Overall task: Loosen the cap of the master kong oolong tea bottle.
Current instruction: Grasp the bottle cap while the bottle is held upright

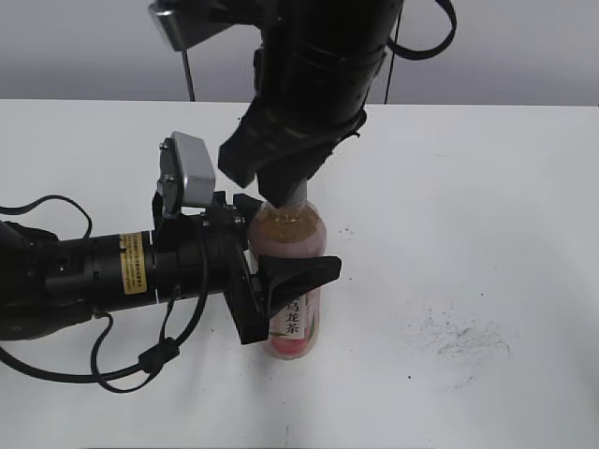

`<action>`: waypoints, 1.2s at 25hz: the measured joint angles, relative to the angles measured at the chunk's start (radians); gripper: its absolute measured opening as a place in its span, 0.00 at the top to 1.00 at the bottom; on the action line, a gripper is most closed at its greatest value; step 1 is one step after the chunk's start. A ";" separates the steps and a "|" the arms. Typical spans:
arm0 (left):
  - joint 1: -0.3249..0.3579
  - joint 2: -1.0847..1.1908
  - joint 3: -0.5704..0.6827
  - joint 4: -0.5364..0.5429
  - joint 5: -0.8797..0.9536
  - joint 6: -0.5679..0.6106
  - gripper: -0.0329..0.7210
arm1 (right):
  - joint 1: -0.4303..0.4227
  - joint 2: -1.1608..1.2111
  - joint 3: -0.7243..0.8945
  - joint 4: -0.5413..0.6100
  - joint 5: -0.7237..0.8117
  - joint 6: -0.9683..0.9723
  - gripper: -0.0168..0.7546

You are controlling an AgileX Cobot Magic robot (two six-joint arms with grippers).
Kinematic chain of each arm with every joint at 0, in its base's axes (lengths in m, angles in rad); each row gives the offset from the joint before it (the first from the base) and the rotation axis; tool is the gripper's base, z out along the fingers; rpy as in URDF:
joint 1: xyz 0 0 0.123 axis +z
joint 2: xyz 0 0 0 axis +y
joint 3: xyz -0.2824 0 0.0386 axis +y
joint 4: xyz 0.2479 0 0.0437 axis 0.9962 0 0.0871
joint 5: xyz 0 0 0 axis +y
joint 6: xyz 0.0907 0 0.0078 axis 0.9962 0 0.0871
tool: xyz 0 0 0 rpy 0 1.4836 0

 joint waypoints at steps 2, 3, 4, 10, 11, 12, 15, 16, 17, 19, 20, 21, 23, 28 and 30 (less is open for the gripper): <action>0.000 0.000 0.000 -0.002 0.000 0.000 0.37 | 0.000 0.000 0.000 0.001 0.000 -0.097 0.63; 0.000 0.000 0.000 -0.002 0.000 0.000 0.37 | 0.000 0.000 0.000 0.001 0.000 -0.176 0.63; 0.000 0.000 0.000 -0.002 0.000 0.000 0.37 | 0.000 0.000 0.000 0.001 0.000 -0.254 0.63; 0.000 0.000 0.000 0.002 0.000 0.003 0.37 | -0.001 0.000 0.000 0.014 0.001 -1.126 0.63; 0.000 0.000 0.000 0.002 0.000 0.003 0.37 | -0.001 0.000 0.000 0.018 0.001 -1.322 0.63; 0.000 0.000 0.000 0.003 0.000 0.003 0.37 | -0.001 0.000 0.000 0.023 0.001 -1.520 0.63; 0.000 0.000 0.000 0.006 -0.001 0.003 0.37 | -0.005 0.000 0.000 0.045 0.003 -1.963 0.63; 0.000 0.000 0.000 0.007 -0.002 0.003 0.37 | -0.008 0.000 0.000 0.053 0.004 -2.032 0.63; 0.000 0.000 0.000 0.007 -0.003 0.003 0.37 | -0.010 0.000 0.000 0.059 0.004 -2.084 0.63; 0.000 0.000 0.000 0.008 -0.003 0.004 0.37 | -0.011 0.000 0.000 0.061 0.005 -2.126 0.63; 0.000 0.000 0.000 0.008 -0.003 0.004 0.37 | -0.011 0.000 0.000 0.061 0.005 -2.125 0.63; 0.000 0.000 0.000 0.008 -0.003 0.004 0.37 | -0.011 0.000 0.000 0.060 0.005 -2.106 0.63; 0.000 0.000 0.000 0.008 -0.003 0.004 0.37 | -0.011 0.000 0.000 0.058 0.005 -2.015 0.61; 0.000 0.000 0.000 -0.001 -0.002 0.002 0.37 | 0.000 0.001 0.000 0.099 0.004 -1.474 0.21; 0.000 0.000 0.000 -0.002 -0.001 0.002 0.37 | 0.000 0.001 0.000 0.100 0.004 -1.179 0.16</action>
